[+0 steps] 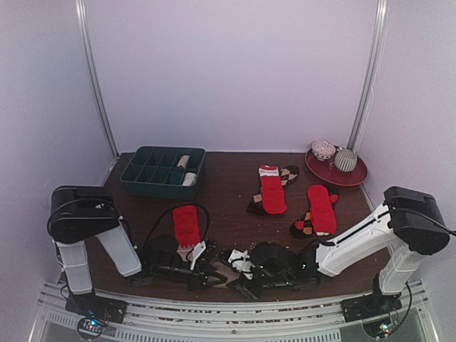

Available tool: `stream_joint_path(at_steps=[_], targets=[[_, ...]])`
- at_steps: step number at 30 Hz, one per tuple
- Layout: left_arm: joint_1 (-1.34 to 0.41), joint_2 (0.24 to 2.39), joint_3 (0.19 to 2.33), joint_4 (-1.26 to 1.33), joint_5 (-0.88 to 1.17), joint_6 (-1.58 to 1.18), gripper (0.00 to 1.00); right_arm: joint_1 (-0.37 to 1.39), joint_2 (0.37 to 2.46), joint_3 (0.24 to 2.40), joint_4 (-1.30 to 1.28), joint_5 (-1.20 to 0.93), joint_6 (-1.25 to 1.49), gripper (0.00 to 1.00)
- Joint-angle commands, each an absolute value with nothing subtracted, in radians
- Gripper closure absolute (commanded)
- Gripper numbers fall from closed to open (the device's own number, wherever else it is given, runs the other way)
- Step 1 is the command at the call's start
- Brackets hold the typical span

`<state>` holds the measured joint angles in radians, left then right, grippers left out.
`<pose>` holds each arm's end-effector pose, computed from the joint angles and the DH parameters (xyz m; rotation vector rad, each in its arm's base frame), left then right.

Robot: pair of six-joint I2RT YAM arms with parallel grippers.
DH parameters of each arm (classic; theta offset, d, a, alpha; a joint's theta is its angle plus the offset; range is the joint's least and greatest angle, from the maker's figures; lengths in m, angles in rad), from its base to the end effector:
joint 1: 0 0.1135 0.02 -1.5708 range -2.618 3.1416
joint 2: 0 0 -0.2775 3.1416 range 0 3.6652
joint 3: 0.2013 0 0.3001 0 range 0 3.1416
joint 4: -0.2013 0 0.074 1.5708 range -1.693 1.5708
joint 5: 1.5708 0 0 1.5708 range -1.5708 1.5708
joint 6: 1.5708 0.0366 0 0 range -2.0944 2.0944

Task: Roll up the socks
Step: Roll a pair of socks at the center of the board.

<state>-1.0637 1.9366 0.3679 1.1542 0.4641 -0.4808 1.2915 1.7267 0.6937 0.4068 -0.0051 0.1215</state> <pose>0.1205 -0.2506 0.0357 0.9671 2.0307 -1.3884 0.0976 0.3412 0.1010 -1.2796 1.9265 0.7715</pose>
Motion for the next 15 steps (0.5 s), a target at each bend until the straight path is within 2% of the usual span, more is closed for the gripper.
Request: stream_joint_path(at_steps=[1, 3, 7, 12, 13, 15], targets=[[-1.066, 2.002, 0.339, 0.9, 0.429, -0.457, 1.0, 1.296, 1.75, 0.657, 0.401, 0.0, 0.15, 0.52], [-1.066, 2.002, 0.34, 0.9, 0.431, -0.457, 1.0, 1.295, 1.748, 0.649, 0.399, 0.002, 0.151, 0.57], [-1.066, 1.987, 0.342, 0.89, 0.423, -0.453, 1.0, 1.296, 1.763, 0.656, 0.361, -0.018, 0.144, 0.73], [-1.066, 1.904, 0.347, 0.862, 0.396, -0.418, 1.0, 1.274, 1.806, 0.664, 0.302, -0.056, 0.176, 0.82], [-1.066, 1.886, 0.355, 0.84, 0.389, -0.406, 0.97, 1.259, 1.817, 0.667, 0.29, -0.092, 0.186, 0.83], [-1.066, 1.847, 0.372, 0.807, 0.378, -0.373, 0.79, 1.225, 1.834, 0.668, 0.277, -0.178, 0.212, 0.84]])
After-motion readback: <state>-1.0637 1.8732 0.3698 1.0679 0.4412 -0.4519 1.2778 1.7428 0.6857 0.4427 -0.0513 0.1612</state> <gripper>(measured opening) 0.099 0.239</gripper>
